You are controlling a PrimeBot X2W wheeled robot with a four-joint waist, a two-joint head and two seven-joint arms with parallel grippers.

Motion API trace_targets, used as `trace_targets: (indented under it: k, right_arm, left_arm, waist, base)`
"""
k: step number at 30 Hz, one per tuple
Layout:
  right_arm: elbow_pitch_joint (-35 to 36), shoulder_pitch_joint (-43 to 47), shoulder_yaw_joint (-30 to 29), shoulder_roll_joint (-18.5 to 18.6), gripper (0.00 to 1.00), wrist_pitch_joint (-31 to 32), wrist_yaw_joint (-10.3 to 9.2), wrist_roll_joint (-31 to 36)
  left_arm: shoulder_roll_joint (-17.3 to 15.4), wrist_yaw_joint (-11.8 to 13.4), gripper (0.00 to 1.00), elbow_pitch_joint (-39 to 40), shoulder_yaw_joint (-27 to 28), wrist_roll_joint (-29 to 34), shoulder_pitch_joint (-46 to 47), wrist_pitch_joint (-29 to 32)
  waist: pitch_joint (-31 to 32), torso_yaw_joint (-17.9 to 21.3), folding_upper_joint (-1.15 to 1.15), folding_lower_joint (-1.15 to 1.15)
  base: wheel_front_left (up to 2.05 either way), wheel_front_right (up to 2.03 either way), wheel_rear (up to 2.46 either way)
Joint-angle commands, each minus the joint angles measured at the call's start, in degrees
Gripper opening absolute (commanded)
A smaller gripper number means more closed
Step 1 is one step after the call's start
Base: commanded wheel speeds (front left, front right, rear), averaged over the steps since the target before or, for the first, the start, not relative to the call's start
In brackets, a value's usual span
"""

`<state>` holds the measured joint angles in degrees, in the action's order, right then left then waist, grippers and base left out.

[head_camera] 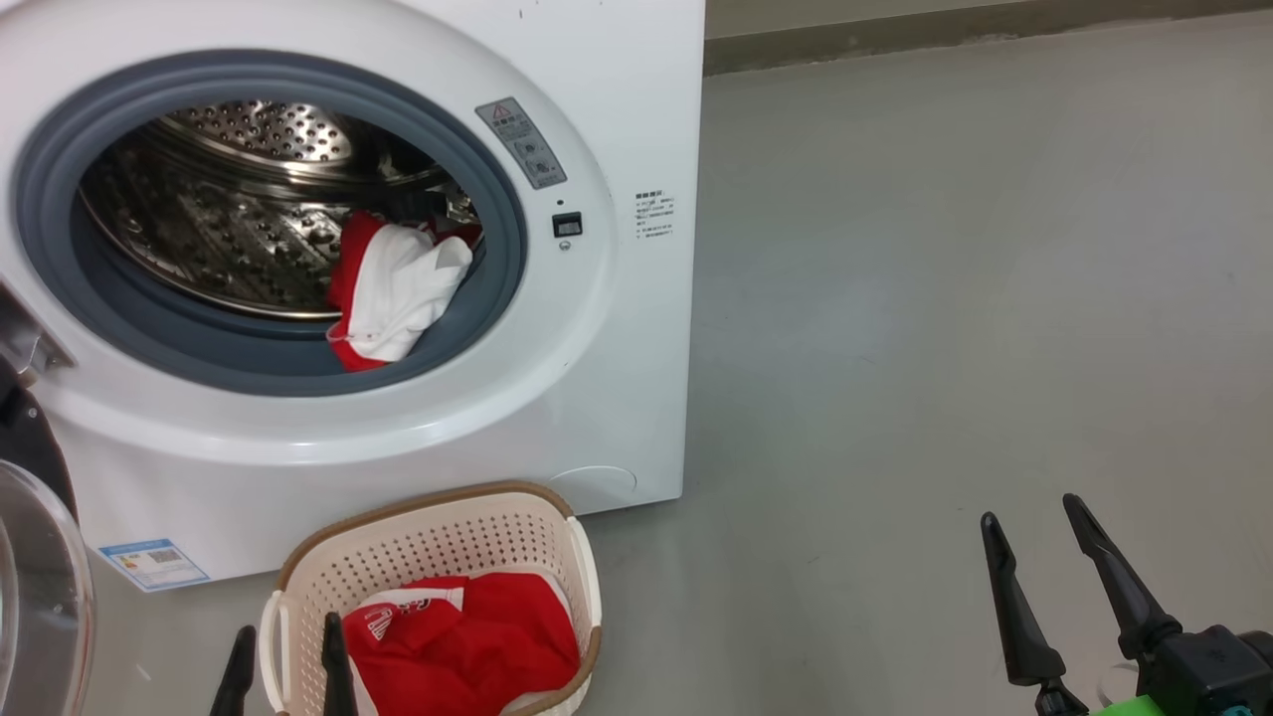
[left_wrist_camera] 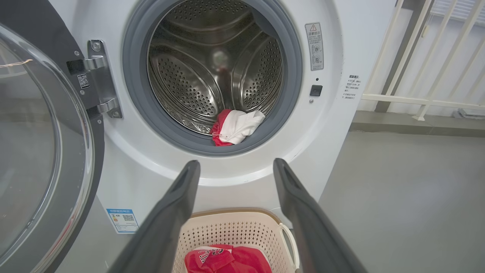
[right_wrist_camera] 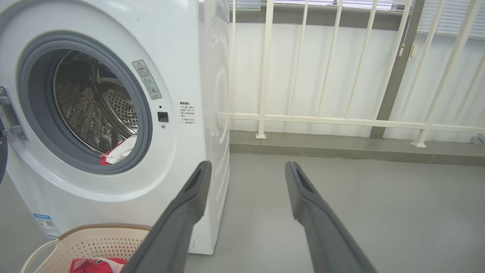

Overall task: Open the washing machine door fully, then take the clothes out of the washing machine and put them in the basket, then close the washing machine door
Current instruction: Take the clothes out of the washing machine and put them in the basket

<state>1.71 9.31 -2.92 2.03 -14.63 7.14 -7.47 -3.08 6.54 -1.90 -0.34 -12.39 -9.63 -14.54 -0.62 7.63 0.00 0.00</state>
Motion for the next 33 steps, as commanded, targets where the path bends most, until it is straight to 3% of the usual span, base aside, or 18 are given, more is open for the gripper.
trace_targets:
  k: [1, 19, 33]
  right_arm:
    - [1.63, -0.57, 1.16, 0.85, 1.00, -0.37, 0.35, 0.26]
    - [1.60, -1.94, 1.30, 0.85, 1.00, -0.37, 0.35, -0.23]
    - [2.42, -5.24, 1.66, 0.85, 1.00, -0.37, 0.35, -1.43]
  left_arm:
    - [-0.16, -0.12, 1.00, 1.82, 1.60, 0.55, 0.51, -0.46]
    - [0.07, 0.75, 1.00, 2.54, 0.63, 0.55, 1.84, -0.46]
    - [-0.50, -0.26, 1.00, 2.87, 1.46, -1.48, 9.21, -0.46]
  waist:
    - [-0.18, -0.11, 0.00, 0.00]
    - [-2.13, 0.36, 0.00, 0.00]
    - [-10.49, 0.56, 0.00, 0.00]
  base:
    - [0.00, 0.00, 0.00]
    - [0.00, 0.00, 0.00]
    - [0.00, 0.00, 0.00]
